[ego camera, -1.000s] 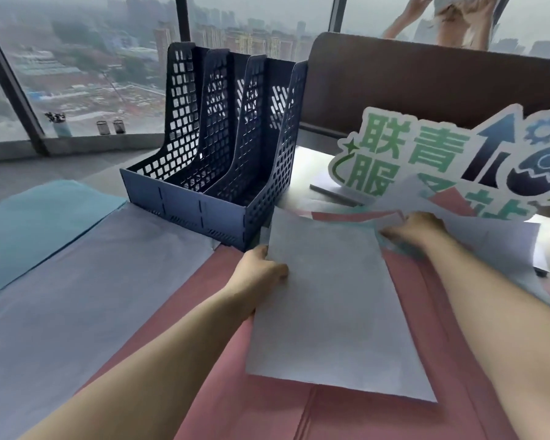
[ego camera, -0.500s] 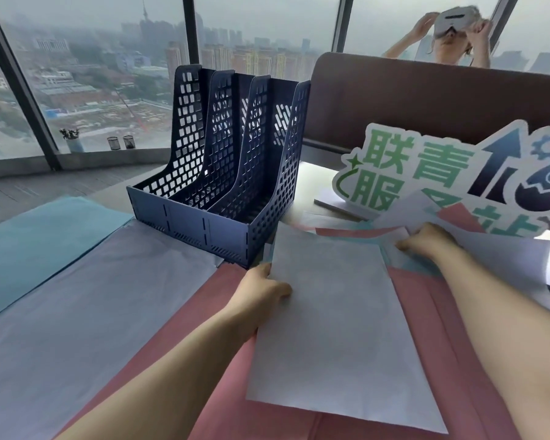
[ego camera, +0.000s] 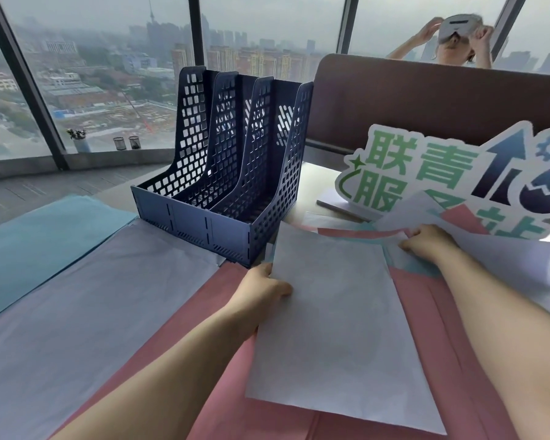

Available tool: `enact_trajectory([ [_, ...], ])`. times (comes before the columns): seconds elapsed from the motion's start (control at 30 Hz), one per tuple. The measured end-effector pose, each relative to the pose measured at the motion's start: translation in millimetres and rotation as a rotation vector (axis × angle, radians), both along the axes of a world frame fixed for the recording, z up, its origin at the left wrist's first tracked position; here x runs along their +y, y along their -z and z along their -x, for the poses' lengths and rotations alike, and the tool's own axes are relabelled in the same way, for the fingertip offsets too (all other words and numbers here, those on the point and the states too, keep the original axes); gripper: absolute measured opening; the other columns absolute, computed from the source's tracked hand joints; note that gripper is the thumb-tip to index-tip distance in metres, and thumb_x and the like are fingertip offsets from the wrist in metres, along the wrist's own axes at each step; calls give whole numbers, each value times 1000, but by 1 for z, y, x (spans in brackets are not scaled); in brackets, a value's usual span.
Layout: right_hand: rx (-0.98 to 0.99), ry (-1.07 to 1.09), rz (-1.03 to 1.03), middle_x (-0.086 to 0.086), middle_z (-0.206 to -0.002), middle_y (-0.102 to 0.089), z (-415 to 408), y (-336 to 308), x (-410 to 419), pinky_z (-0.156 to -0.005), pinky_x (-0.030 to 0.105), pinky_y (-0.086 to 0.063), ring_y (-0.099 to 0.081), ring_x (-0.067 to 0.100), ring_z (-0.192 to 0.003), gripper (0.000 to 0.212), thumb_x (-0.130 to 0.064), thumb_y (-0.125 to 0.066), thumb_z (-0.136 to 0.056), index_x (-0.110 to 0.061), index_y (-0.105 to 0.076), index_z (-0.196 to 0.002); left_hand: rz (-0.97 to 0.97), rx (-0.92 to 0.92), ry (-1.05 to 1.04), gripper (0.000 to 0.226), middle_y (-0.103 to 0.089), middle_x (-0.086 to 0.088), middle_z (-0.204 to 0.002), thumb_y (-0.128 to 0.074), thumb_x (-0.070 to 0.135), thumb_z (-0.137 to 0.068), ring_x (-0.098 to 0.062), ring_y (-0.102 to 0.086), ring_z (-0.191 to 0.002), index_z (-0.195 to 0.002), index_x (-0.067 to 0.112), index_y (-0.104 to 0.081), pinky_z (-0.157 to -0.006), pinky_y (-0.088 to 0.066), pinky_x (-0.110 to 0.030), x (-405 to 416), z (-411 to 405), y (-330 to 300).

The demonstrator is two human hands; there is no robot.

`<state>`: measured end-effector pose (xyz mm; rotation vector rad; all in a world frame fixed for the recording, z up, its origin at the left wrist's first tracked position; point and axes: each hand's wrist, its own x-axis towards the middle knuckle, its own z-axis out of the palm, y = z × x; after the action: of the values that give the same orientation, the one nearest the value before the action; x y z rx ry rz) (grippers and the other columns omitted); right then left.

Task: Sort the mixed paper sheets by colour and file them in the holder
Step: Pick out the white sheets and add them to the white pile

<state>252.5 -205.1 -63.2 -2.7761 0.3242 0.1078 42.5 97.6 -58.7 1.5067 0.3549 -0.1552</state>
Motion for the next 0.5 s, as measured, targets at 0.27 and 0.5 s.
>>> enact_trajectory([
  [0.27,-199,-64,141,16,-112,-66,5,-4,10,-82,37,-47,-60,35,-98,21,-38,-51,-94,-20,-61,-94,-4,13,27,43,-73,-21,-96,-60,3,-63,-42,-71,-85,-106,5,-64,-77,-57,-59,1,-4,5],
  [0.5,-832,-78,197,29,-91,-66,48,-89,19,-62,37,-33,-61,45,-83,23,-23,-40,-103,-6,-55,-110,-21,15,20,28,-75,-17,-91,-55,-7,-79,-40,-72,-81,-102,4,-66,-77,-58,-55,2,-1,4],
])
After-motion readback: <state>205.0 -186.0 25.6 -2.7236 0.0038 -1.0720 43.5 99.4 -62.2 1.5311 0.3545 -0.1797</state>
